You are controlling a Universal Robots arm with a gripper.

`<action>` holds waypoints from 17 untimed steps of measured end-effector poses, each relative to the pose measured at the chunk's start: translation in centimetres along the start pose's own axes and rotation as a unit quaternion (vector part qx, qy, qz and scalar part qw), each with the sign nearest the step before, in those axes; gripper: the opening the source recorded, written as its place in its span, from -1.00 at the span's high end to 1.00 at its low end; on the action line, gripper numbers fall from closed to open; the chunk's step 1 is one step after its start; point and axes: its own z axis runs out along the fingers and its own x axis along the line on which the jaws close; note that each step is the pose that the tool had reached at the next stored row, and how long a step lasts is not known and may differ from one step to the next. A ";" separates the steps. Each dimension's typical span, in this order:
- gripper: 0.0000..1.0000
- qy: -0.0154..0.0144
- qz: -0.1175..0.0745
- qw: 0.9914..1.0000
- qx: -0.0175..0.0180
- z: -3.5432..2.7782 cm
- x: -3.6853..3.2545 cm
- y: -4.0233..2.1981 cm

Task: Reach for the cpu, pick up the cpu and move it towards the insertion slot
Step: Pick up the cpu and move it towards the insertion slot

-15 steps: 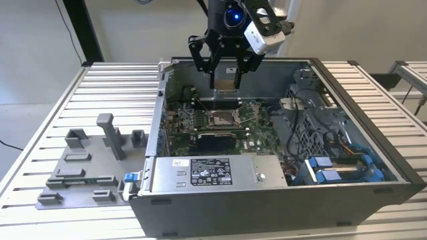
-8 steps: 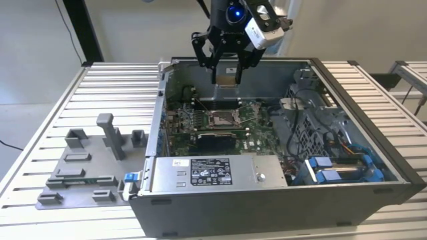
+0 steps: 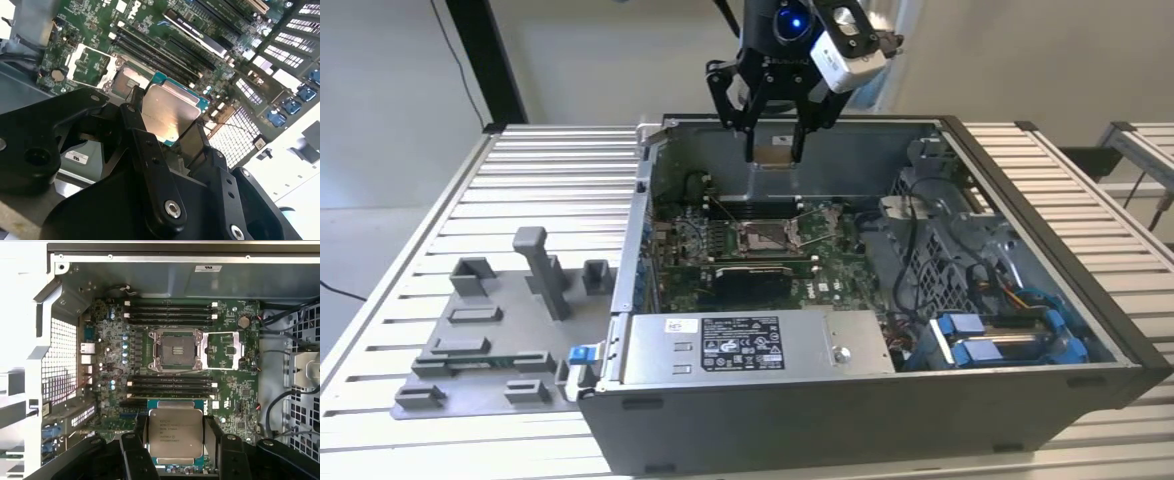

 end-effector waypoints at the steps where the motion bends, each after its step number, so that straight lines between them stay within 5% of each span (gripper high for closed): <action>1: 1.00 0.000 0.000 1.000 0.000 0.04 -0.04 0.19; 17: 1.00 0.000 0.003 1.000 0.000 0.54 -0.64 3.40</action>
